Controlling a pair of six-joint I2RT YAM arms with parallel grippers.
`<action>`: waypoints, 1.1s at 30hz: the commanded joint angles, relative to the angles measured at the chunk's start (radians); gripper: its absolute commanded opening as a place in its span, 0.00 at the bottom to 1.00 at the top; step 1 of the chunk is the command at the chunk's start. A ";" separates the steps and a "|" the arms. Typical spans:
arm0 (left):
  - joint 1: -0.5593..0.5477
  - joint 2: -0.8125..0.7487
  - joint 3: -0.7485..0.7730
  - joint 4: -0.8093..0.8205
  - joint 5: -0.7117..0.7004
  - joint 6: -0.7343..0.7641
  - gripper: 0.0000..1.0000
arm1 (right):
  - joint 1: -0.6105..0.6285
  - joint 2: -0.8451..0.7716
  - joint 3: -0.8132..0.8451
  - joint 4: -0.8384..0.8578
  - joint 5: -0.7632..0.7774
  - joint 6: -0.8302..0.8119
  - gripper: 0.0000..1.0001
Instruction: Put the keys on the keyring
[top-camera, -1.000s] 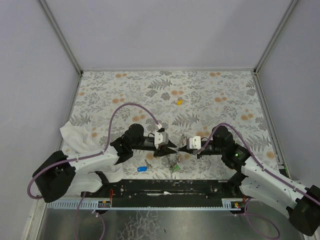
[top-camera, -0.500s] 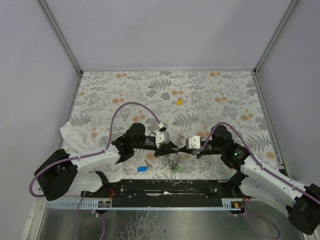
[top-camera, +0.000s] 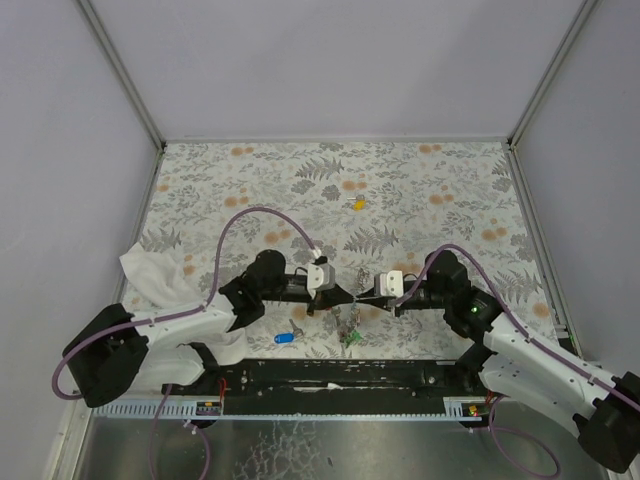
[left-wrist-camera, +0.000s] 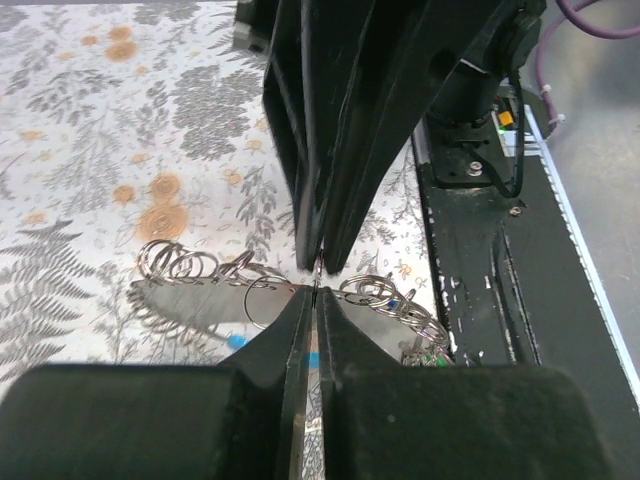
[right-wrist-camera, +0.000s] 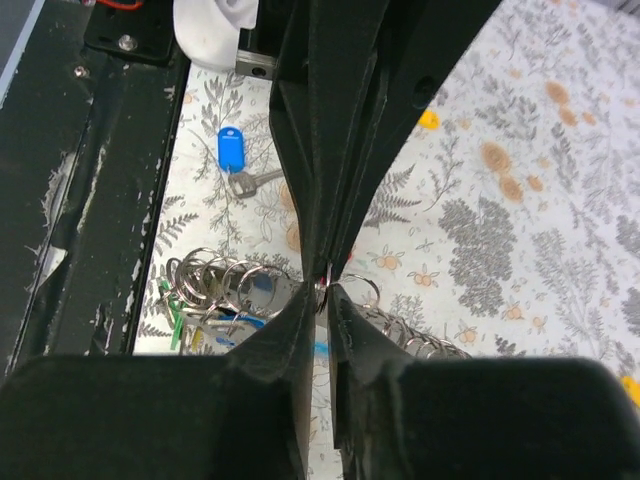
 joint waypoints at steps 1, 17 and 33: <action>0.013 -0.090 -0.067 0.109 -0.112 -0.027 0.00 | 0.006 -0.080 0.040 0.091 0.029 0.042 0.19; 0.079 -0.370 -0.174 -0.039 -0.252 0.026 0.00 | 0.006 -0.019 0.040 0.170 0.229 0.293 0.44; 0.083 -0.460 -0.303 0.052 -0.449 -0.081 0.00 | 0.006 0.194 -0.029 0.414 0.223 0.426 0.48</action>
